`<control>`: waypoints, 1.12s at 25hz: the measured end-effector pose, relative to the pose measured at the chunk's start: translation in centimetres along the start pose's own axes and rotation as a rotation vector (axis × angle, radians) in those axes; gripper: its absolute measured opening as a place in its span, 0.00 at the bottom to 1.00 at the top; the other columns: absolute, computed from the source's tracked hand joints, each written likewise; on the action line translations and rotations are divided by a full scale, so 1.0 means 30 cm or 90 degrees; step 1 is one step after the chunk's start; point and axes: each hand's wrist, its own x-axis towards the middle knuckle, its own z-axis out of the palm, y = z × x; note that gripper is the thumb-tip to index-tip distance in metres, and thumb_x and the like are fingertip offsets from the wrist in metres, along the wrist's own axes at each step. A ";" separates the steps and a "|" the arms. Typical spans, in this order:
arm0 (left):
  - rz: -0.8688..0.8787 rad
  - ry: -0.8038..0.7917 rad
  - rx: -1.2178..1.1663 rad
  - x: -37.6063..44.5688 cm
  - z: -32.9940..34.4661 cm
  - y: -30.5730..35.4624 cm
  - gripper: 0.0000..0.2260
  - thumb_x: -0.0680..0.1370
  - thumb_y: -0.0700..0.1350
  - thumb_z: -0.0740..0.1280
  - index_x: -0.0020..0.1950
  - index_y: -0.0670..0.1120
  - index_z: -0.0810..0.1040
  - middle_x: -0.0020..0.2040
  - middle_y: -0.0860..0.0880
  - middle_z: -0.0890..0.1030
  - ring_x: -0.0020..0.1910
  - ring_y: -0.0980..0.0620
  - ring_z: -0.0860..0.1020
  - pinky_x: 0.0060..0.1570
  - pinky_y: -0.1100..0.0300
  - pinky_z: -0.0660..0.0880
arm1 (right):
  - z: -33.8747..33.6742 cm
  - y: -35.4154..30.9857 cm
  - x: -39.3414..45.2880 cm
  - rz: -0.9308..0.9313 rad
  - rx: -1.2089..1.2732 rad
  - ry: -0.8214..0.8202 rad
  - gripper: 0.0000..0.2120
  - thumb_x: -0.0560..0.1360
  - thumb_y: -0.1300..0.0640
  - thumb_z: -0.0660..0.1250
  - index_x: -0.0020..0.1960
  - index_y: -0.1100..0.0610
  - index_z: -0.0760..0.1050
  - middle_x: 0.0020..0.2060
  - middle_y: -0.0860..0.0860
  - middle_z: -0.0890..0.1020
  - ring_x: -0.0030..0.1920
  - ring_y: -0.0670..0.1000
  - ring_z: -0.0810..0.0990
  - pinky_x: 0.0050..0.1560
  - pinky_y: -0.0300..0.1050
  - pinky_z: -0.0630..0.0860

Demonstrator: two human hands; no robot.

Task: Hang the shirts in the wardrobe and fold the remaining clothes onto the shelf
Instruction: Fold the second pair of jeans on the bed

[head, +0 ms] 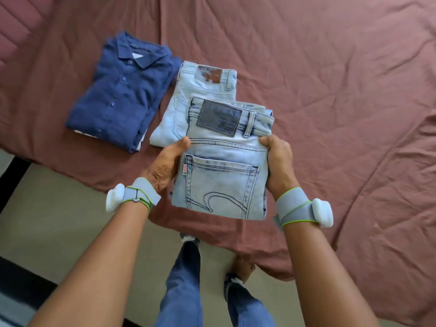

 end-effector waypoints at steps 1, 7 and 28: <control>0.010 0.041 0.080 0.026 -0.022 0.021 0.24 0.66 0.58 0.75 0.56 0.45 0.80 0.54 0.48 0.84 0.57 0.46 0.80 0.59 0.51 0.75 | 0.037 0.012 0.030 0.030 -0.012 0.019 0.06 0.70 0.65 0.61 0.35 0.59 0.72 0.33 0.54 0.73 0.33 0.53 0.72 0.35 0.44 0.71; 0.127 0.152 0.324 0.273 -0.104 0.248 0.23 0.72 0.61 0.68 0.62 0.51 0.77 0.57 0.54 0.82 0.59 0.54 0.78 0.63 0.57 0.72 | 0.247 -0.051 0.265 -0.001 -0.035 0.001 0.06 0.76 0.60 0.62 0.43 0.59 0.77 0.41 0.56 0.80 0.42 0.56 0.77 0.46 0.54 0.77; 0.330 0.047 1.107 0.727 -0.291 0.046 0.33 0.78 0.66 0.49 0.77 0.48 0.52 0.78 0.46 0.59 0.76 0.41 0.59 0.65 0.30 0.61 | 0.477 0.302 0.602 -0.357 -1.142 0.047 0.28 0.81 0.42 0.46 0.79 0.45 0.44 0.79 0.51 0.46 0.78 0.56 0.42 0.73 0.67 0.37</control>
